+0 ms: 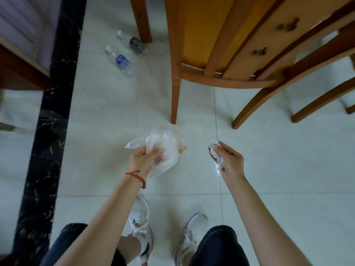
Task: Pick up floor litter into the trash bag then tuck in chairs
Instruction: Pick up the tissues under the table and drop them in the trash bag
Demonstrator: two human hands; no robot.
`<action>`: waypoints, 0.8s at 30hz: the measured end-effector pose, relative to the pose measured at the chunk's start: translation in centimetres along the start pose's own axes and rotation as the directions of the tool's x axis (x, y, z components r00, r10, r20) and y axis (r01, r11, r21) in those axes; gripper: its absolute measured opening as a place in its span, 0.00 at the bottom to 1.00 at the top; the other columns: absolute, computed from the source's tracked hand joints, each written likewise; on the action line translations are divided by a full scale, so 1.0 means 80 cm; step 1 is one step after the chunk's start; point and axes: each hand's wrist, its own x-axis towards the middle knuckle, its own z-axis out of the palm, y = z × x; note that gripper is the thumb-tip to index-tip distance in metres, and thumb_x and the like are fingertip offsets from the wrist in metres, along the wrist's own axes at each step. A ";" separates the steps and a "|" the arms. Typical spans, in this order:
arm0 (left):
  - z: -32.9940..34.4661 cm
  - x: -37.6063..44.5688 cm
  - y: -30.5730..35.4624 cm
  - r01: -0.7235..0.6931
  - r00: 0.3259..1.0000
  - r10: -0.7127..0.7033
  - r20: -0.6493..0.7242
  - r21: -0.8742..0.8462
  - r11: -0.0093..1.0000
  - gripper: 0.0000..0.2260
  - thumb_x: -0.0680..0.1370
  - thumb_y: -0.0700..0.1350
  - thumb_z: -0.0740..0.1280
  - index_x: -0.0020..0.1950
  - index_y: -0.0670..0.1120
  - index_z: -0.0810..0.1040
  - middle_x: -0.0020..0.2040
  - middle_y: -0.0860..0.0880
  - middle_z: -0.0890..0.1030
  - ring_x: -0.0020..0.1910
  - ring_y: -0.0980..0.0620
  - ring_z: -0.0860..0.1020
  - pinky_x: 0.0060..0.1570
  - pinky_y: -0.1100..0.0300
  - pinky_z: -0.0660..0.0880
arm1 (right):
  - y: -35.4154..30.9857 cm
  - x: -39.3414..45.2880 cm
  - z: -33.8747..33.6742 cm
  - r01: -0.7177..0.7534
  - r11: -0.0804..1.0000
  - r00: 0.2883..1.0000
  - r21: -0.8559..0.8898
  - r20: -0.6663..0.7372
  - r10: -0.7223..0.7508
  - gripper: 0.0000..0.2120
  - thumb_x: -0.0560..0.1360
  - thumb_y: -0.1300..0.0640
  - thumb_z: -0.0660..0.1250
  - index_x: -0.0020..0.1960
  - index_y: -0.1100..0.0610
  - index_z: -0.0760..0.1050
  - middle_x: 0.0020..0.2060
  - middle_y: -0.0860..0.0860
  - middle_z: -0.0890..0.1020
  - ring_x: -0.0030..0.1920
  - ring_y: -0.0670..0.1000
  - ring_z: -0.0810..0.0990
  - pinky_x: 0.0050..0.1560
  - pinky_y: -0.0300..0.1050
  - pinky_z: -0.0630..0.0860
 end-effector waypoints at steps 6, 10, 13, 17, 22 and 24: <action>-0.014 -0.096 0.080 -0.037 0.999 0.036 -0.016 -0.052 0.998 0.06 0.70 0.34 0.71 0.37 0.45 0.80 0.30 0.53 0.82 0.34 0.53 0.81 0.40 0.59 0.78 | -0.076 -0.089 0.027 -0.004 1.000 1.000 0.005 0.014 0.004 0.10 0.70 0.69 0.68 0.51 0.67 0.78 0.39 0.53 0.85 0.42 0.48 0.84 0.40 0.35 0.79; -0.025 -0.161 0.135 -0.056 0.998 0.056 -0.002 -0.100 0.993 0.06 0.71 0.33 0.69 0.38 0.44 0.79 0.29 0.53 0.83 0.30 0.58 0.81 0.31 0.65 0.77 | -0.128 -0.156 0.046 -0.003 1.000 1.000 -0.025 0.003 0.003 0.13 0.70 0.67 0.69 0.54 0.68 0.77 0.46 0.57 0.83 0.44 0.46 0.84 0.36 0.31 0.77; -0.032 -0.205 0.177 -0.060 0.998 0.059 -0.014 -0.116 0.991 0.07 0.70 0.33 0.69 0.37 0.44 0.80 0.29 0.53 0.83 0.29 0.57 0.81 0.30 0.65 0.77 | -0.167 -0.206 0.060 -0.009 1.000 1.000 -0.017 -0.018 0.009 0.08 0.70 0.68 0.69 0.49 0.63 0.79 0.41 0.51 0.84 0.41 0.45 0.84 0.40 0.34 0.79; -0.042 -0.261 0.230 -0.056 0.998 0.057 -0.002 -0.130 0.990 0.06 0.70 0.34 0.70 0.39 0.44 0.80 0.31 0.53 0.83 0.31 0.56 0.81 0.32 0.64 0.78 | -0.219 -0.271 0.080 -0.024 0.999 0.999 -0.045 -0.024 0.023 0.10 0.70 0.66 0.69 0.51 0.62 0.79 0.44 0.51 0.82 0.44 0.46 0.82 0.40 0.35 0.75; -0.054 -0.322 0.290 -0.072 0.996 0.079 0.034 -0.172 0.982 0.06 0.71 0.34 0.70 0.41 0.45 0.81 0.33 0.51 0.83 0.32 0.55 0.81 0.34 0.64 0.78 | -0.269 -0.337 0.106 -0.014 0.998 1.000 -0.060 -0.006 0.014 0.13 0.71 0.65 0.69 0.55 0.66 0.77 0.48 0.55 0.82 0.44 0.46 0.81 0.37 0.33 0.75; -0.061 -0.343 0.311 -0.089 0.995 0.096 0.031 -0.188 0.978 0.06 0.71 0.34 0.70 0.41 0.45 0.81 0.34 0.50 0.83 0.33 0.55 0.81 0.35 0.64 0.78 | -0.286 -0.358 0.116 0.002 0.996 1.000 -0.084 0.002 -0.001 0.12 0.71 0.65 0.69 0.54 0.65 0.78 0.47 0.54 0.82 0.46 0.48 0.81 0.40 0.34 0.75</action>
